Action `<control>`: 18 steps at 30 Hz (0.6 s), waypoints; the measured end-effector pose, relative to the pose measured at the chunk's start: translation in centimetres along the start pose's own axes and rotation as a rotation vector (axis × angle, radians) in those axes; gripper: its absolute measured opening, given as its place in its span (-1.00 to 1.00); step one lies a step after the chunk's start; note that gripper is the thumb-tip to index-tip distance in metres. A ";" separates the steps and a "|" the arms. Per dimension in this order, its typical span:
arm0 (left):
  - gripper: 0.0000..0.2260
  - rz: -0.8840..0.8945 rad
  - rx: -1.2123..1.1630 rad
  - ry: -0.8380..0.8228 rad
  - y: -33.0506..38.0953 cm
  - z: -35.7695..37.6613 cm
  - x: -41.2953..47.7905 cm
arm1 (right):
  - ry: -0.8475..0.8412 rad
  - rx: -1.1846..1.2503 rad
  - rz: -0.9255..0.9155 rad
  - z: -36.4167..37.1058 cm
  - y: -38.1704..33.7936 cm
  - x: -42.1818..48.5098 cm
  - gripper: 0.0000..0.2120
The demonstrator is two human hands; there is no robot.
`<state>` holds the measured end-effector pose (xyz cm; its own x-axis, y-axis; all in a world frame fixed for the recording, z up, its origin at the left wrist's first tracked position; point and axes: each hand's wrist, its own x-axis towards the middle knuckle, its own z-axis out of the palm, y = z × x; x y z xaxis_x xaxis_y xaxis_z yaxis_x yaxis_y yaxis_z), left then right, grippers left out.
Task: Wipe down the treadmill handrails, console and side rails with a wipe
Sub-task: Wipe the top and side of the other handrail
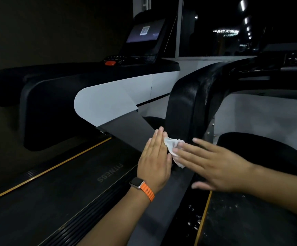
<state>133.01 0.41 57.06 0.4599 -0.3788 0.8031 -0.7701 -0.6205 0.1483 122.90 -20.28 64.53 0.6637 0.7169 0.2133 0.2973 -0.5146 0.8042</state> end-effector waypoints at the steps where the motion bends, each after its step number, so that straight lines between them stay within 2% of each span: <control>1: -0.48 0.003 0.008 -0.001 0.0 0.0 0.0 | 0.029 -0.019 0.011 -0.1 0.9 0.2 -0.22; 4: -0.46 0.016 0.045 0.008 0.0 0.1 0.1 | 0.097 -0.032 0.257 -1.5 5.2 2.7 -0.28; 6: -0.46 0.018 0.055 0.011 0.1 0.0 0.0 | 0.104 -0.012 0.328 -1.7 5.9 3.5 -0.27; 11: -0.48 0.020 0.078 0.029 0.1 0.1 -0.1 | 0.057 -0.044 0.040 0.0 2.5 0.6 -0.24; 12: -0.48 0.018 0.071 0.025 0.1 0.1 -0.1 | 0.071 -0.057 0.048 -0.2 3.3 0.9 -0.25; 15: -0.46 0.008 0.061 0.005 0.3 0.0 0.0 | 0.123 -0.064 0.221 -1.9 6.6 3.6 -0.28; 18: -0.45 0.005 0.074 -0.010 0.4 -0.2 0.0 | 0.090 -0.063 0.215 -2.8 8.2 5.9 -0.30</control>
<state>132.62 0.32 57.26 0.4605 -0.3889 0.7979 -0.7381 -0.6671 0.1009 127.33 -18.92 73.95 0.6423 0.6347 0.4296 0.1106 -0.6314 0.7675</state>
